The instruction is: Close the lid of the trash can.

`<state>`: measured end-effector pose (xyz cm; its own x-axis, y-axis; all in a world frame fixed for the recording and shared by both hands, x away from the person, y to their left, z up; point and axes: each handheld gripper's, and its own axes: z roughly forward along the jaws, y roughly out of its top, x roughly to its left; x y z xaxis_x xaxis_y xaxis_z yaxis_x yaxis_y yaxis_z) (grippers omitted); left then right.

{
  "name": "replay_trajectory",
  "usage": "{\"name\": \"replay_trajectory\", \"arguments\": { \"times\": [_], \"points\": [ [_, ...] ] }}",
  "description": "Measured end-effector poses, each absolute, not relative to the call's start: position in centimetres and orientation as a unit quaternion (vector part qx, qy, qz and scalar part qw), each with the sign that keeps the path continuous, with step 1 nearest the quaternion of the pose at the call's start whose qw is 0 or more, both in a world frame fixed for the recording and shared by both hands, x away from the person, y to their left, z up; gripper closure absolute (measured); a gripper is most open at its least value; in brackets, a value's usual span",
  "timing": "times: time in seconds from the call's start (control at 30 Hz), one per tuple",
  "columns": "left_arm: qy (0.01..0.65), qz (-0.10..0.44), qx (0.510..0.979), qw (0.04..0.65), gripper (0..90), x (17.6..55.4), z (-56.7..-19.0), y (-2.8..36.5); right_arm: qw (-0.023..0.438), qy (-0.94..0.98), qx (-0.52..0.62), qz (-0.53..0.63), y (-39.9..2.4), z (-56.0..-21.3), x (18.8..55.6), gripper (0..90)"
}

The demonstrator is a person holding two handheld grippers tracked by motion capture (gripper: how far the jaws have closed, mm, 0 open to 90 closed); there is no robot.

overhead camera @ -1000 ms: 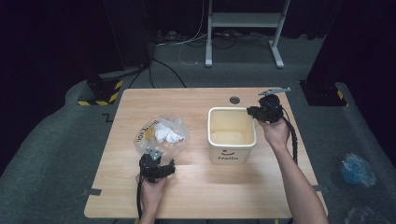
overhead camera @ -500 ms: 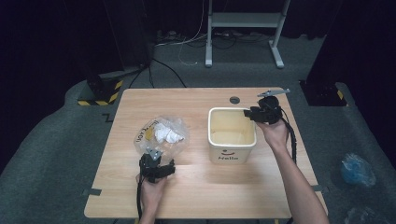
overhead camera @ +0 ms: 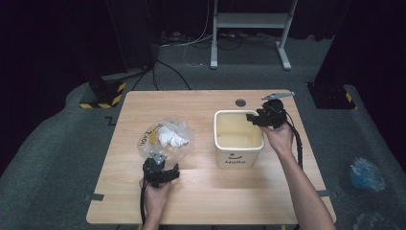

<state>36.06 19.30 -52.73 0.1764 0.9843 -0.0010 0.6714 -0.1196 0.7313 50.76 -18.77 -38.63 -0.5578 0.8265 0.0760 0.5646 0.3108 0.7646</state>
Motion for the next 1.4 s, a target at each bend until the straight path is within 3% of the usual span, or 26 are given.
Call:
{"name": "replay_trajectory", "arguments": {
  "times": [0.2,1.4],
  "points": [
    [0.589,0.255,0.703,0.306,16.5,36.1,-52.7,19.3,0.17,0.795,0.442,0.379,-18.6,-39.0,50.9,39.9],
    [0.588,0.255,0.703,0.307,16.5,36.1,-52.7,19.3,0.18,0.747,0.445,0.46,-22.6,-38.5,46.9,43.3]
  ]
}}
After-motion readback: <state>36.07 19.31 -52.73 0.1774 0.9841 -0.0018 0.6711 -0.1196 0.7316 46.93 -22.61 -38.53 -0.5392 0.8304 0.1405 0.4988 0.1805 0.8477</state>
